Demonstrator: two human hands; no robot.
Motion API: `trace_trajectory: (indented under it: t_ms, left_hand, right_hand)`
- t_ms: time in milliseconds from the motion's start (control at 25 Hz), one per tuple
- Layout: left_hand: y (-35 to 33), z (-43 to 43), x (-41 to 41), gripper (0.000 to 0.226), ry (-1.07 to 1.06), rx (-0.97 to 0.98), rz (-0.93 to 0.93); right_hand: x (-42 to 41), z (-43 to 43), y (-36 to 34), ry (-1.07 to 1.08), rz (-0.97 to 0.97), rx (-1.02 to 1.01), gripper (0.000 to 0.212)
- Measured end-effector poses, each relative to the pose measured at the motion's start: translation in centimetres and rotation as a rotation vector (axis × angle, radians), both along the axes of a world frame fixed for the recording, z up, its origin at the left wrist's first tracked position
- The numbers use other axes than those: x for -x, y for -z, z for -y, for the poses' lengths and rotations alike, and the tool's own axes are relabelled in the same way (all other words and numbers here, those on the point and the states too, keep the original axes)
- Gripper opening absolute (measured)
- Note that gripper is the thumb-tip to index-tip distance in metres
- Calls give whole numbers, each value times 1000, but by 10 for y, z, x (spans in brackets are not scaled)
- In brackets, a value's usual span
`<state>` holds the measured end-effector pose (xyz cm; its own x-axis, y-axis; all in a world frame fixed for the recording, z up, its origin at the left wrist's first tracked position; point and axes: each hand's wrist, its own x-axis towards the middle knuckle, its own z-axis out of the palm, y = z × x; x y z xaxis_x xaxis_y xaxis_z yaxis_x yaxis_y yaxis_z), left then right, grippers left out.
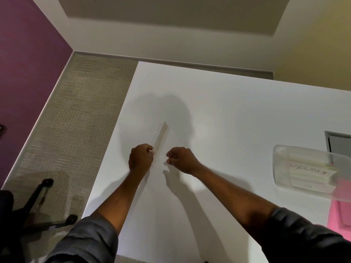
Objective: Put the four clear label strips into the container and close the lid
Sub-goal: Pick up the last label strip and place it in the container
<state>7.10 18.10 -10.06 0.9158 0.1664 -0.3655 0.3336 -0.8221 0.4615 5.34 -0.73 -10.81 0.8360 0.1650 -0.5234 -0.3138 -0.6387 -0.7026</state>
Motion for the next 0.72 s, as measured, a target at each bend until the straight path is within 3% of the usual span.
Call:
trace_trajectory:
  t_ms: [280, 440, 720]
  left_hand:
    - [-3, 1, 2, 27, -18, 89, 14]
    - [-4, 14, 5, 20, -187, 360, -19]
    - [-16, 51, 15, 26, -531, 882, -223]
  right_hand:
    - [0, -3, -1, 152, -86, -126, 35]
    - [0, 1, -4, 325, -177, -302, 51]
    - [11, 38, -13, 441, -221, -587, 24]
